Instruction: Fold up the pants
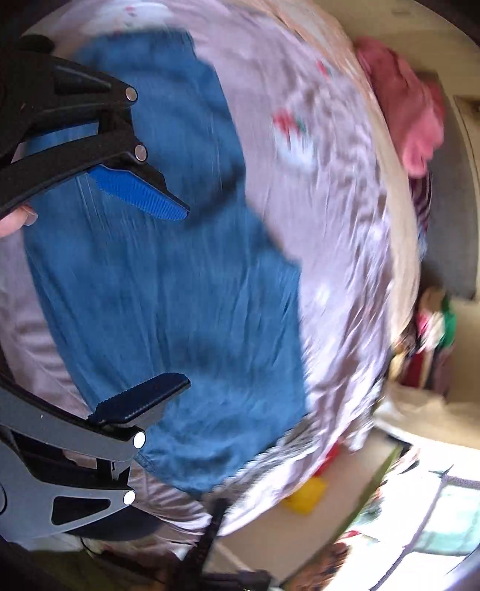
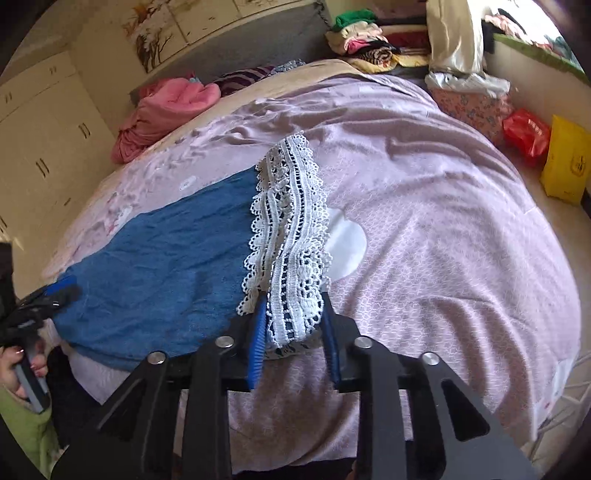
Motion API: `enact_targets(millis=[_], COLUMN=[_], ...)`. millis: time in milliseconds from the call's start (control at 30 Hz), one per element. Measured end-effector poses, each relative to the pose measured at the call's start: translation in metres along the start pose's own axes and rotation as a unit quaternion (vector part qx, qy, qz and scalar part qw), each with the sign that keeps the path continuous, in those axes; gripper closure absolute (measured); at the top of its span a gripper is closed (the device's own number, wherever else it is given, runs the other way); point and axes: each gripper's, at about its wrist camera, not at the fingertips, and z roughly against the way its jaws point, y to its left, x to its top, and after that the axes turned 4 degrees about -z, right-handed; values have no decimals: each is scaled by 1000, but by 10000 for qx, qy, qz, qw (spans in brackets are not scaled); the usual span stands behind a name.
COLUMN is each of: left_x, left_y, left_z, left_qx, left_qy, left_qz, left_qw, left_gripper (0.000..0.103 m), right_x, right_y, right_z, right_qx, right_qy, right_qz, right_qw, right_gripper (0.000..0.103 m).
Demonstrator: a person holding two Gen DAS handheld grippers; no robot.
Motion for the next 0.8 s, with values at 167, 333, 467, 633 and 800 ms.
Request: enact_targets(millis=[167, 333, 467, 633, 800], left_x=[-13, -24, -26, -18, -1], left_y=[-28, -25, -25, -27, -36], left_z=[-40, -50, -50, -42, -26], left_qx=[78, 127, 55, -89, -220], left_qy=[427, 414, 329, 288, 55], left_qz=[-457, -493, -479, -447, -456], left_qw=[9980, 9978, 9983, 9985, 9987], left_gripper=[25, 25, 25, 25, 25], right_x=[-7, -13, -12, -12, -7], right_y=[-6, -9, -11, -8, 21], right_z=[-8, -15, -8, 27, 42], right_qx=[-319, -318, -258, -173, 9], right_qy=[124, 136, 86, -426, -651], right_qz=[11, -56, -217, -281, 147], right_qw=[9994, 9994, 9994, 9986, 9978], right_gripper=[78, 74, 65, 53, 51])
